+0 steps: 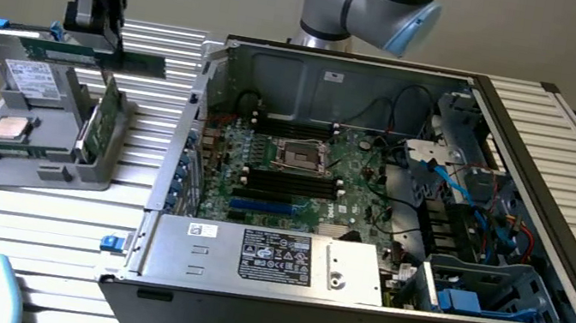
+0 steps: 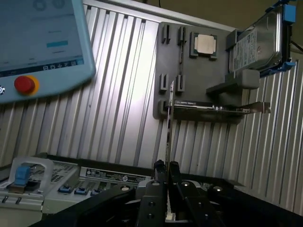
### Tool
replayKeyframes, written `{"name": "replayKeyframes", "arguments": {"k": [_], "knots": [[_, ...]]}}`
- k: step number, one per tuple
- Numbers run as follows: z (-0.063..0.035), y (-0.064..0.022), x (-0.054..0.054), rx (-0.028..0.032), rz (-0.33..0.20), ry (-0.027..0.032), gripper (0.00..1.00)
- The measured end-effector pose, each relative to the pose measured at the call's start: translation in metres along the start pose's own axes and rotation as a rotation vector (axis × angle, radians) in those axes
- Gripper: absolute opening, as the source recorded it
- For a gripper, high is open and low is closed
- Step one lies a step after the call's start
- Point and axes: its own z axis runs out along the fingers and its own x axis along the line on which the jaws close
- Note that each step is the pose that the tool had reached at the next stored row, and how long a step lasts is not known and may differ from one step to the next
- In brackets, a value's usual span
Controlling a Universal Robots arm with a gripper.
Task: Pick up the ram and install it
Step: 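Pick up the ram and move it above insertion slot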
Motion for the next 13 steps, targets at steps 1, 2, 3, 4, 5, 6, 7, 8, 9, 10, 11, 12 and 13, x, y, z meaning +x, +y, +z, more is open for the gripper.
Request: {"name": "replayKeyframes", "arguments": {"k": [1, 2, 3, 4, 5, 6, 7, 8, 9, 10, 11, 12, 13], "knots": [[-0.0007, -0.0043, 0.001, 0.0, 0.0, 0.0, 0.14], [-0.0015, -0.0085, 0.003, -0.0001, 0.0, 0.0, 0.14], [-0.0023, -0.0128, 0.004, -0.0001, 0.0, -0.0001, 0.14], [-0.0031, -0.0172, 0.005, -0.0001, 0.0, 0.0, 0.14], [-0.0038, -0.0216, 0.007, -0.0001, 0.0, -0.0001, 0.14], [-0.0045, -0.0258, 0.008, 0.0, 0.0, -0.0001, 0.14], [-0.0052, -0.0302, 0.009, 0.0, 0.0, -0.0001, 0.14], [-0.0059, -0.0346, 0.01, -0.0001, 0.0, -0.0001, 0.14], [-0.0066, -0.0392, 0.011, 0.0, 0.0, -0.0001, 0.14], [-0.0072, -0.0433, 0.012, 0.0, 0.0, -0.0001, 0.14], [-0.0079, -0.0477, 0.013, -0.0001, 0.0, -0.0001, 0.14], [-0.0087, -0.0525, 0.014, -0.0001, 0.0, 0.0, 0.14], [-0.0093, -0.0569, 0.014, -0.0001, 0.0, 0.0, 0.14]]}}
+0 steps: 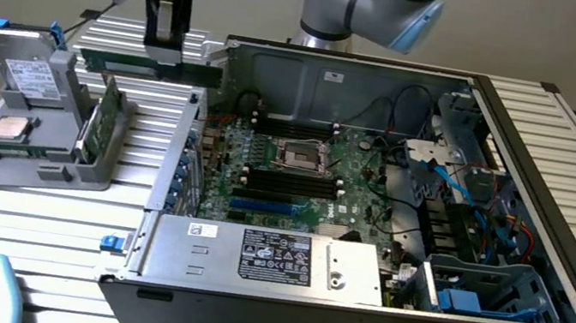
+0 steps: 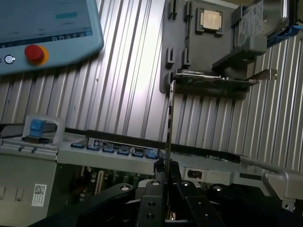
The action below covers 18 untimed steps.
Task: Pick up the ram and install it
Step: 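Pick up the ram and move it above insertion slot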
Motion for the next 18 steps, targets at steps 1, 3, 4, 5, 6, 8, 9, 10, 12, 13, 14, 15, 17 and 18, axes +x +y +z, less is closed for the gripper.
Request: {"name": "replayKeyframes", "arguments": {"k": [1, 3, 4, 5, 6, 8, 9, 10, 12, 13, 14, 15, 17, 18], "knots": [[-0.0006, -0.0041, 0.001, -0.0001, 0.0, 0.0001, 0.14], [-0.0019, -0.0131, 0.002, -0.0001, 0.0, 0.0006, 0.14], [-0.0026, -0.0174, 0.003, -0.0002, 0.0, 0.0011, 0.14], [-0.0032, -0.0219, 0.004, -0.0003, 0.0, 0.0018, 0.14], [-0.0038, -0.0263, 0.004, -0.0004, 0.0, 0.0025, 0.14], [-0.0049, -0.0353, 0.006, -0.0004, 0.001, 0.0038, 0.14], [-0.0055, -0.0397, 0.007, -0.0003, 0.001, 0.0046, 0.14], [-0.0061, -0.0441, 0.007, -0.0001, 0.001, 0.0053, 0.14], [-0.0072, -0.0531, 0.009, 0.0009, 0.001, 0.0071, 0.14], [-0.0077, -0.0575, 0.01, 0.0015, 0.001, 0.008, 0.14], [-0.0082, -0.0618, 0.01, 0.002, 0.001, 0.0088, 0.14], [-0.0088, -0.0666, 0.011, 0.0026, 0.001, 0.0099, 0.14], [-0.0099, -0.0755, 0.013, 0.0037, 0.001, 0.0122, 0.14], [-0.0104, -0.0798, 0.014, 0.0041, 0.001, 0.0135, 0.14]]}}
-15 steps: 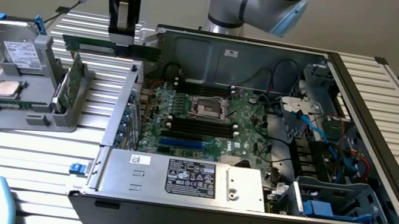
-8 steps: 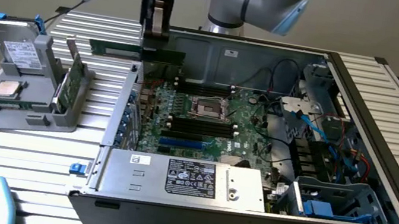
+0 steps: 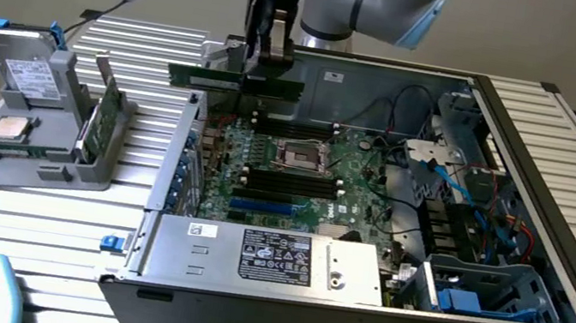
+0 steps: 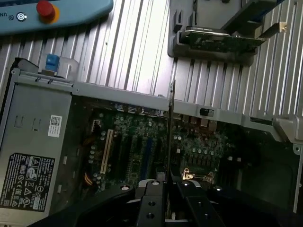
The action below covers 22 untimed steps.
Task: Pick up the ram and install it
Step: 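Pick up the ram and move it above insertion slot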
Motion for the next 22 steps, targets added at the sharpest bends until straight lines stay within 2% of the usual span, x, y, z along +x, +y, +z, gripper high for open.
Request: {"name": "replayKeyframes", "arguments": {"k": [8, 11, 22], "knots": [[-0.0025, -0.0358, 0.006, 0.0032, 0.002, 0.017, 0.14], [-0.0016, -0.0482, 0.007, 0.0039, 0.003, 0.0209, 0.14], [0.0089, -0.0777, 0.011, 0.0068, 0.028, 0.019, 0.14]]}}
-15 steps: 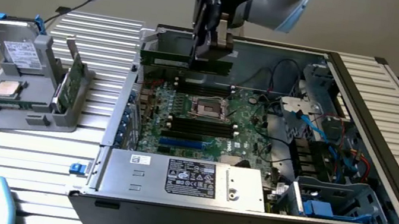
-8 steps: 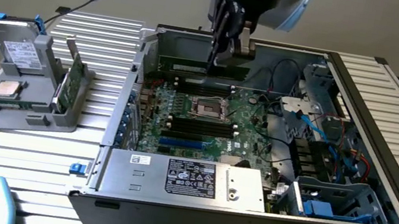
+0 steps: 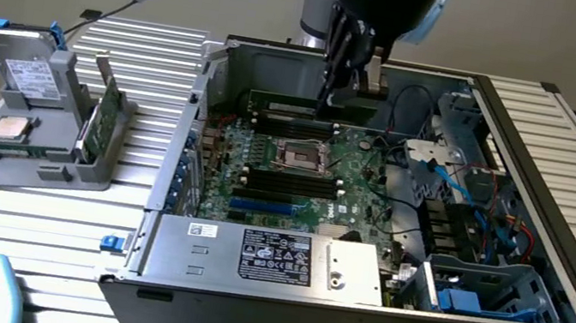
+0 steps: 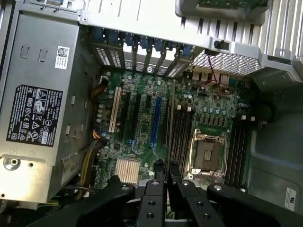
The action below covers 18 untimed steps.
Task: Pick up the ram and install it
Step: 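Pick up the ram and move it above insertion slot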
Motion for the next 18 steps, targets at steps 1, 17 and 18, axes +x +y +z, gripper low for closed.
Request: {"name": "replayKeyframes", "arguments": {"k": [1, 17, 18], "knots": [[0.0006, -0.0018, 0.0, -0.0001, 0.001, 0.0021, 0.14], [0.013, -0.0138, -0.021, -0.0094, 0.015, 0.0715, 0.14], [0.0141, -0.0141, -0.021, -0.0094, 0.017, 0.0727, 0.14]]}}
